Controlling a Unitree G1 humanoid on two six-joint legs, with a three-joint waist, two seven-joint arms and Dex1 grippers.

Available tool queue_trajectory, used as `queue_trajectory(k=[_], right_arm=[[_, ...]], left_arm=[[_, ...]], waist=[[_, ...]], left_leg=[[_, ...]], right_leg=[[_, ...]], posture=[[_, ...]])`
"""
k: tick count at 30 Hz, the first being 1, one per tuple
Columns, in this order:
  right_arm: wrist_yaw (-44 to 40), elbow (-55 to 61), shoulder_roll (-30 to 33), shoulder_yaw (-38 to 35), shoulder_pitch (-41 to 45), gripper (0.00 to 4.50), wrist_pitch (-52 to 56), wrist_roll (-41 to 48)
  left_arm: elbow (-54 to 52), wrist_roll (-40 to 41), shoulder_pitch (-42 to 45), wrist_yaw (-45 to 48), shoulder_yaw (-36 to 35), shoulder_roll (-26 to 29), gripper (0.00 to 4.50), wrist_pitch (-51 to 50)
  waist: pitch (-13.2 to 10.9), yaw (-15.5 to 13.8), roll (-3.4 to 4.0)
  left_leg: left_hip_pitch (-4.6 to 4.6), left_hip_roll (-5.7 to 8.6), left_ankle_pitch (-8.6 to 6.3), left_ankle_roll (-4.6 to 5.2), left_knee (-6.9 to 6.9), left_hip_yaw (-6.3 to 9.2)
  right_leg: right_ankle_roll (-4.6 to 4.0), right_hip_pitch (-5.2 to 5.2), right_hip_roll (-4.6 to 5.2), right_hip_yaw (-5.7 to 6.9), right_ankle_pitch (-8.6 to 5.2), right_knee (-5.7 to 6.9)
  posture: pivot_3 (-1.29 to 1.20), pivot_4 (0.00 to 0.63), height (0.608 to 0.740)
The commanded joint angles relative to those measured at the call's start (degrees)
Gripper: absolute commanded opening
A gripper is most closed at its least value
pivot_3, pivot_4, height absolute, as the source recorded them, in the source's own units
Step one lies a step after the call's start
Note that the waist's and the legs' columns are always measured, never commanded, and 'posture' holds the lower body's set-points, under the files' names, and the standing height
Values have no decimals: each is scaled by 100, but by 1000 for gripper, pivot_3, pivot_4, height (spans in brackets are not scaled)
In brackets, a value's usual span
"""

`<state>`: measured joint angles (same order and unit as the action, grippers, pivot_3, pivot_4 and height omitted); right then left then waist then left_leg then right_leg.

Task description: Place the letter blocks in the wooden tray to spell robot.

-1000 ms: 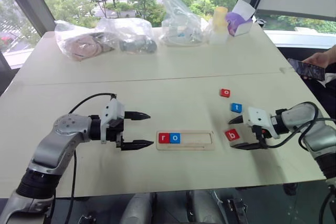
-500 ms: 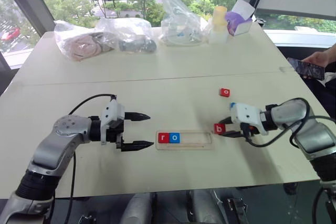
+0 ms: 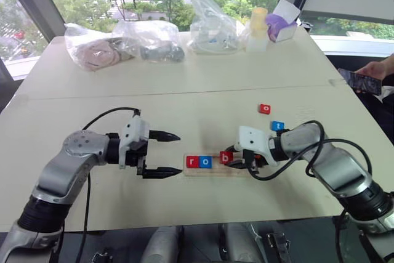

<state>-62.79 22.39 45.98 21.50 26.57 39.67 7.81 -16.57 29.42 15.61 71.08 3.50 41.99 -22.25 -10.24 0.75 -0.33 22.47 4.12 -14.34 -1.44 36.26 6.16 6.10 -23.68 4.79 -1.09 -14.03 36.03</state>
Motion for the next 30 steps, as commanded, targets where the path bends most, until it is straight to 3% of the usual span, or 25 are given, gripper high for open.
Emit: queue_trajectory(k=[1, 22, 28, 30], right_arm=[[93, 182, -67, 100, 137, 1129, 57, -87], [198, -89, -312, 500, 410, 1129, 177, -289], [146, -70, -320, 545, 440, 4193, 206, -280], [112, -36, -306, 545, 454, 4460, 227, -259]], left_arm=[[-202, 78, -49, 7, -34, 50, 4500, -1], [-325, 84, 284, -307, 37, -42, 4500, -354], [-378, 86, 231, -329, 0, -32, 4500, -362], [-372, 75, 211, -329, -8, -29, 4500, -339]], waist=[[0, -3, 0], [0, -7, 0], [0, -5, 0], [0, -6, 0]], left_leg=[[0, 0, 0, 0, 0, 0], [0, 0, 0, 0, 1, 1], [0, 0, 0, 0, 0, 1], [0, 0, 0, 0, 0, 1]], right_leg=[[0, 0, -1, 0, 0, 0], [1, 0, -10, 2, 0, 2], [1, -1, -11, 2, 0, 3], [1, 0, -11, 2, 0, 2]], posture=[[0, 150, 740], [0, 150, 740], [0, 150, 740], [0, 150, 740]])
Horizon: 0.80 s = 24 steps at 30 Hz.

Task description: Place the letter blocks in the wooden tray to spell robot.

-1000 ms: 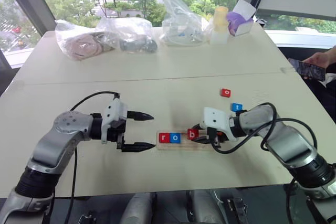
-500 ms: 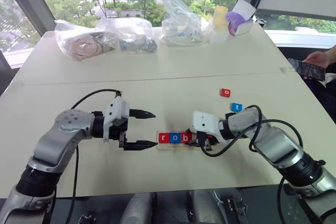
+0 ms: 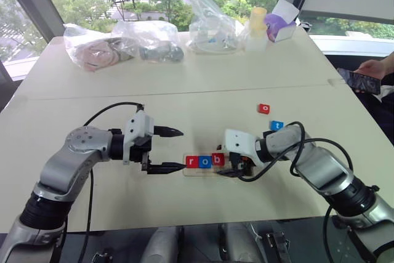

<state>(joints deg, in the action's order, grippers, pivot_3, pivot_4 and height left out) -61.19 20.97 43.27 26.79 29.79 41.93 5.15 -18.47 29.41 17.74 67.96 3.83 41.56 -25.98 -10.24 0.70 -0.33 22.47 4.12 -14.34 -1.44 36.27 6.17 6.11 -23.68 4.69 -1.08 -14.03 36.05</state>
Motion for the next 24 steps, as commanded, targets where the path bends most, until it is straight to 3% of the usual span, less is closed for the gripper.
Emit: queue_trajectory(k=[1, 5, 15, 24], right_arm=[[-52, 114, -34, 10, 141, 4460, 11, 11], [29, 16, -93, -99, 228, 4460, -3, 9], [863, -1486, -543, -603, 814, 4460, -614, -327], [727, -1277, -553, -483, 491, 4460, -794, -437]], left_arm=[[-178, 72, -10, -19, -44, 11, 4500, 45], [-155, 53, -53, -18, -43, -7, 4500, 100], [-134, 74, -150, 73, -39, -14, 4500, 148], [-102, 61, -115, 41, -56, -24, 4500, 127]], waist=[[0, -1, 0], [0, 2, 0], [0, -5, -1], [0, 14, 0]], left_leg=[[0, 0, 0, 0, 0, 0], [0, 0, 0, 0, 0, 0], [-1, 1, 1, -2, -1, -1], [0, 2, 1, -1, -5, 0]], right_leg=[[0, 0, 0, 0, 0, 0], [0, 0, 0, 0, 0, 0], [-1, -1, -1, -1, 1, 1], [-1, -4, -1, -1, 1, 3]], posture=[[0, 150, 740], [0, 150, 740], [0, 150, 740], [0, 150, 740]])
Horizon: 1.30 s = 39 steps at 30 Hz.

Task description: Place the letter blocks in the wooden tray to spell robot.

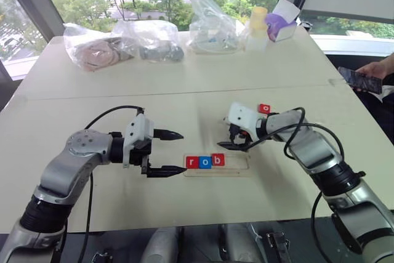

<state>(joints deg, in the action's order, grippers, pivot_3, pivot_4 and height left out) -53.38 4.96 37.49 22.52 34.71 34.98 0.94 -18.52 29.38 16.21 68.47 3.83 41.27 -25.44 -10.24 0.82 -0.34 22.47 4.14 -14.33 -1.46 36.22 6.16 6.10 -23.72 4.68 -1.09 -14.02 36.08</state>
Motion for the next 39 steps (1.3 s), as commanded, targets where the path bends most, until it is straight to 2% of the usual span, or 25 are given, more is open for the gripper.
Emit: queue_trajectory(k=[1, 21, 25, 29, 33, 39], right_arm=[[-74, 356, 42, -44, -34, 4460, -127, -35], [-28, 775, -34, -214, -122, 4460, 192, -8], [696, 339, -257, -636, 166, 4460, 439, -154], [2227, -196, -846, -1775, 581, 4460, 1502, -242], [3208, -197, -1353, -2648, 567, 4460, 2331, -231], [4045, -172, -1936, -3137, 319, 4460, 2533, -182]], left_arm=[[-102, 67, 27, -9, -61, 7, 4500, 74], [18, 12, -46, 46, -22, -15, 4500, 258], [15, 13, -71, 54, -22, -10, 4500, 277], [-23, 49, -119, 53, -31, -9, 4500, 281], [-43, 133, -129, 90, -56, -22, 4500, 257], [1, 144, -28, 86, -17, -62, 4500, 243]], waist=[[0, 2, 0], [0, -4, 0], [0, 4, 0], [0, -11, 0], [1, -24, 0], [1, 25, 4]], left_leg=[[0, 0, 0, 0, 0, 0], [0, 0, 0, 0, 2, 1], [0, 0, 0, 0, 2, 0], [0, 0, 4, -8, 1, 0], [1, 2, 5, -8, -8, 4], [3, 1, 5, -8, -13, -7]], right_leg=[[0, 0, 0, 0, 0, 1], [0, 1, 0, 0, 0, 1], [0, 0, 0, 0, 0, 2], [-6, -6, -1, -3, 4, 7], [-7, -7, 0, -2, 4, 5], [-8, -21, -1, -13, 6, 13]], posture=[[0, 150, 740], [0, 150, 740], [0, 150, 740], [0, 150, 740], [0, 150, 740], [0, 150, 740]])
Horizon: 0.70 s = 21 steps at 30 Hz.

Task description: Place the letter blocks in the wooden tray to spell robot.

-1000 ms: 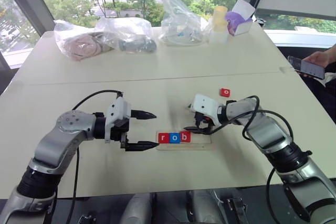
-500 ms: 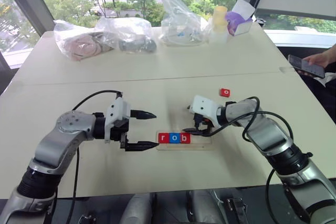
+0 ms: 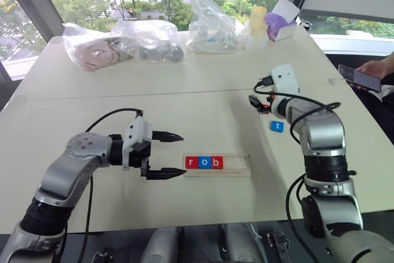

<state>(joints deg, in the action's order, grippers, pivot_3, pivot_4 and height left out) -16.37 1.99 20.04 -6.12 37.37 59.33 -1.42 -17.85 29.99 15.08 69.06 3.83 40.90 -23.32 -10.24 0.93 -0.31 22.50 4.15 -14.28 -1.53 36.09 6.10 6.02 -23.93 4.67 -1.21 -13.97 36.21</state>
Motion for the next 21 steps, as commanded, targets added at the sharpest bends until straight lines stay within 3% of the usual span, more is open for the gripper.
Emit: queue_trajectory(k=[1, 8, 19, 21], right_arm=[[500, 100, -359, -403, 54, 4460, 204, 102], [1078, -204, -933, -848, 144, 4460, 369, 287], [1533, -1415, -1055, -1200, 619, 4460, 15, 582], [1535, -1582, -1044, -1144, 702, 3943, -17, 621]], left_arm=[[-53, 79, 108, 19, -6, -39, 4500, 29], [-68, 52, 100, 4, 5, -76, 4500, 34], [-88, 16, 96, -72, 11, -78, 4500, 37], [-97, 11, 95, -97, 11, -86, 4500, 32]], waist=[[0, 19, 1], [1, 16, 2], [2, 29, 2], [2, 31, 2]], left_leg=[[0, -1, 0, 0, 1, -1], [-1, -4, 2, 0, 4, -3], [-2, -4, 2, 0, 4, -4], [-4, -4, 2, 0, 6, -4]], right_leg=[[-2, -1, -2, -2, 2, 1], [-5, -2, -9, -3, 5, 5], [-4, -1, -10, -2, 5, 6], [-5, 0, -11, -3, 5, 9]], posture=[[0, 150, 740], [0, 150, 740], [0, 150, 740], [0, 150, 740]])
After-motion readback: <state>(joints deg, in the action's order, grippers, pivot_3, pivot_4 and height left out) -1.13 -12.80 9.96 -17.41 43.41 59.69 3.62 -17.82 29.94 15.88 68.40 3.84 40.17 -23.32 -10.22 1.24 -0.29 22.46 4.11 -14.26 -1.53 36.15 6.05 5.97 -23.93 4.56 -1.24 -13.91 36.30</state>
